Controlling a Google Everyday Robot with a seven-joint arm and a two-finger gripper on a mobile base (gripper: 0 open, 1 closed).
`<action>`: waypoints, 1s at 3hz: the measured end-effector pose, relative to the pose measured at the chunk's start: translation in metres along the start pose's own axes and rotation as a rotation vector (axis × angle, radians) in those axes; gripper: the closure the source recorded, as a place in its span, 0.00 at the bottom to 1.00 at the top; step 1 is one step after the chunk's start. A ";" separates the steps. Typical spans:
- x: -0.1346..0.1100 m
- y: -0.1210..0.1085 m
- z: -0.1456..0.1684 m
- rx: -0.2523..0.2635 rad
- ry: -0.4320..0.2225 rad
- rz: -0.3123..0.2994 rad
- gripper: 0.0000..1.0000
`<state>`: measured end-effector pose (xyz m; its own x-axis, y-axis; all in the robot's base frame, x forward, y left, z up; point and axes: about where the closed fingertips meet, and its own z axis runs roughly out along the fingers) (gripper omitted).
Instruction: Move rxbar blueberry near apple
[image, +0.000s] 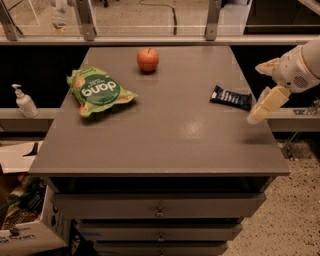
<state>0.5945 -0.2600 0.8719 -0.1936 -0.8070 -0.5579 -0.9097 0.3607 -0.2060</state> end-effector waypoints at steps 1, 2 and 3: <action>0.002 -0.003 0.014 0.005 -0.054 0.031 0.00; -0.001 -0.005 0.030 0.012 -0.092 0.057 0.00; 0.000 -0.005 0.046 0.015 -0.110 0.073 0.00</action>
Offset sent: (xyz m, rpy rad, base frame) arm 0.0250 0.0188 -0.0321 0.1550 -0.0321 -0.0644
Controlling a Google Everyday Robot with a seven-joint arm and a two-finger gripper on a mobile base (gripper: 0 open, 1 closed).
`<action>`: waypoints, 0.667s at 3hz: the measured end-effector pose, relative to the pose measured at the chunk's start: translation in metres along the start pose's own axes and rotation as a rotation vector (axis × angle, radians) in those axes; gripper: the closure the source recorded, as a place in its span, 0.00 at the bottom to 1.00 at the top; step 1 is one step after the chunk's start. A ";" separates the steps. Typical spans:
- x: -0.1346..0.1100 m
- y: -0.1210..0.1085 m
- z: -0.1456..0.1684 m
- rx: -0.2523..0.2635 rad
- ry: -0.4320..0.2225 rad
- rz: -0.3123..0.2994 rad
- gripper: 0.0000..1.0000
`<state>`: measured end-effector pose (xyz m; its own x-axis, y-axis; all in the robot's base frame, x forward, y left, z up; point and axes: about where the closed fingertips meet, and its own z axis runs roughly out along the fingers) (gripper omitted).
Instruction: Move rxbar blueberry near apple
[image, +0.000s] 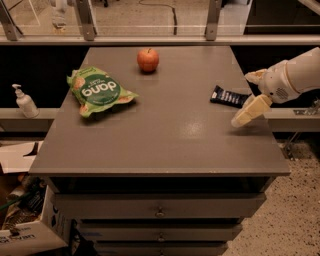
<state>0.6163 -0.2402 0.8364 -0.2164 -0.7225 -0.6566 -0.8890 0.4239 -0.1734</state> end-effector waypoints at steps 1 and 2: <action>0.000 -0.006 0.011 0.012 -0.022 0.018 0.00; 0.000 -0.013 0.018 0.025 -0.037 0.044 0.18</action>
Offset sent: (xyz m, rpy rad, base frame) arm 0.0281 0.0003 -0.0104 0.0676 -0.0195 -0.0786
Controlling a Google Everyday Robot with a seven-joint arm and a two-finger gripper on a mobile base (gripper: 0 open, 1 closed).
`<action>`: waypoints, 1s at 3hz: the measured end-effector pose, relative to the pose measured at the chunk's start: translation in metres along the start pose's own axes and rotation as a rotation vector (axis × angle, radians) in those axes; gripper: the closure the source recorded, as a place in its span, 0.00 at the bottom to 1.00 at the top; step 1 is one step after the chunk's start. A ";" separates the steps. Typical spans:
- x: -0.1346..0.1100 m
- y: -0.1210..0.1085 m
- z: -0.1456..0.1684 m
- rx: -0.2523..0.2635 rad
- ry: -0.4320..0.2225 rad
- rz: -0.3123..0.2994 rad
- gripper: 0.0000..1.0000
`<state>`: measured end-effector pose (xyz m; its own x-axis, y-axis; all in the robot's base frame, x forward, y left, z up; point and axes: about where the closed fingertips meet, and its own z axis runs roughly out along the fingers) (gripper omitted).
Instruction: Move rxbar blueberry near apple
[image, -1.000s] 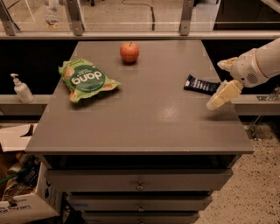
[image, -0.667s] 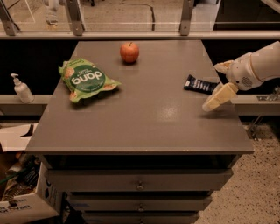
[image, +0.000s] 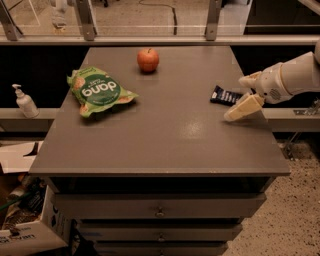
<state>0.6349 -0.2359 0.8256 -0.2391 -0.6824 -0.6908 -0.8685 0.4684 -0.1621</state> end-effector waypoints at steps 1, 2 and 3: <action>0.013 0.000 0.004 0.002 0.007 0.037 0.40; 0.014 0.000 0.002 0.002 0.009 0.048 0.64; 0.012 -0.001 -0.001 0.001 0.009 0.048 0.87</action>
Offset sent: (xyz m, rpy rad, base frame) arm -0.0131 -0.0329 -0.0330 0.0234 0.0748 -0.1012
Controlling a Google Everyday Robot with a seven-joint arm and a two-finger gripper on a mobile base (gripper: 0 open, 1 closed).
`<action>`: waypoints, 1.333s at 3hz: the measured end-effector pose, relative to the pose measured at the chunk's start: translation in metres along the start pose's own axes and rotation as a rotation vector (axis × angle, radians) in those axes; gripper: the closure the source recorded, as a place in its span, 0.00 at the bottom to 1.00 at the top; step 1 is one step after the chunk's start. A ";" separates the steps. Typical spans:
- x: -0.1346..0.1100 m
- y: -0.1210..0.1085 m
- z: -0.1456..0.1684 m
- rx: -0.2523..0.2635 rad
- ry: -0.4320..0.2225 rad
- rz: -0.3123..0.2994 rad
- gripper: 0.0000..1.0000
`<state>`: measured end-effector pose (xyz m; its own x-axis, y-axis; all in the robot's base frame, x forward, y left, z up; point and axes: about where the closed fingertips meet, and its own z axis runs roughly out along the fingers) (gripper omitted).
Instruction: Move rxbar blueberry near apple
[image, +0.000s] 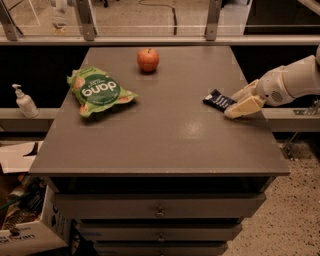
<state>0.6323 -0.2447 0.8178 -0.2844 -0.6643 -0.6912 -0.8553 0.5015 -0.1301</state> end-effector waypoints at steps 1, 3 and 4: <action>0.000 0.000 0.000 0.000 0.000 0.000 1.00; -0.059 -0.004 0.004 -0.023 -0.113 -0.063 1.00; -0.094 -0.004 0.011 -0.033 -0.161 -0.100 1.00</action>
Offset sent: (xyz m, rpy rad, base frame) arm 0.0209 0.0343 0.0449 0.0921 -0.0844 0.0706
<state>0.6671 -0.1782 0.8759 -0.1266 -0.6116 -0.7810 -0.8904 0.4171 -0.1823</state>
